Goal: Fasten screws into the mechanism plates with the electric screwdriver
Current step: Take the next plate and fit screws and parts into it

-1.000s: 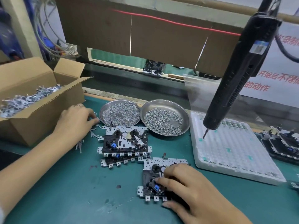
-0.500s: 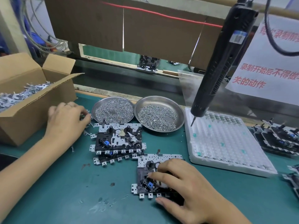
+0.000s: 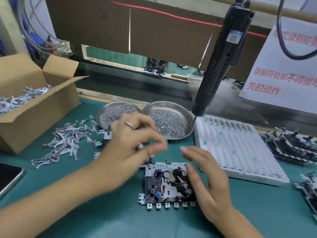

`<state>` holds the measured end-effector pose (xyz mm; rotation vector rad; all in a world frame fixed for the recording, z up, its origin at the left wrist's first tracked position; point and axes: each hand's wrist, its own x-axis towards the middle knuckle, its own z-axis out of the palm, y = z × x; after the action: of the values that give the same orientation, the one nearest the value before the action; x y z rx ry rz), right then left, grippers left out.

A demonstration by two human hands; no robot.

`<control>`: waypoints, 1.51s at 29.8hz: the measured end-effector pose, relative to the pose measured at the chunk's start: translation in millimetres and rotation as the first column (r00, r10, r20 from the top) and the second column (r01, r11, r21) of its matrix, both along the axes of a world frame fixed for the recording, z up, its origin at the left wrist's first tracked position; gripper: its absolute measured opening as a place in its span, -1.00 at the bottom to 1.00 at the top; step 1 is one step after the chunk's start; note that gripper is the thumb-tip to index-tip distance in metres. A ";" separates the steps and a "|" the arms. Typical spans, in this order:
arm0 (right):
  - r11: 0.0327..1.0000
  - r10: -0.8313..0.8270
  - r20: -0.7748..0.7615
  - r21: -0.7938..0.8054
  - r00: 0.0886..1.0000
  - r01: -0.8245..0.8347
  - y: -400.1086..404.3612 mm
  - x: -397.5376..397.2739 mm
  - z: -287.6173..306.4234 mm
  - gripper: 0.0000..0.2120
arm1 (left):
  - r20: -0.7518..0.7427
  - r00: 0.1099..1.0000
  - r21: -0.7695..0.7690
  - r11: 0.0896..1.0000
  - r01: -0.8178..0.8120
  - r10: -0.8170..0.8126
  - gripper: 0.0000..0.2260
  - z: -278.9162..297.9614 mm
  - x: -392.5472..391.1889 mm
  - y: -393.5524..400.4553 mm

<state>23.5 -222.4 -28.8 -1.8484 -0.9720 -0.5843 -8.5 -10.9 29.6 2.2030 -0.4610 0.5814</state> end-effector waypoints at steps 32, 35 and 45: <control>0.942 0.036 -0.392 -0.293 0.919 -0.161 -18.3 2.0 21.6 -0.80 | -0.254 0.967 0.199 0.978 0.060 -0.007 -0.87 -41.4 -13.6 -27.9; 0.939 0.049 -0.423 -0.289 0.905 -0.186 -19.1 0.5 22.5 -0.81 | -0.269 0.963 0.211 0.975 0.070 -0.011 -0.85 -41.1 -13.9 -26.8; 0.921 0.089 -0.424 -0.310 0.901 -0.237 -18.8 -3.5 22.1 -0.87 | -0.227 0.974 0.244 0.967 0.080 -0.023 -0.74 -43.3 -14.1 -27.5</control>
<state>20.0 -241.2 -6.7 -2.0641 -0.9815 0.0940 -22.6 -38.4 -13.7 2.4546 -0.4936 0.2524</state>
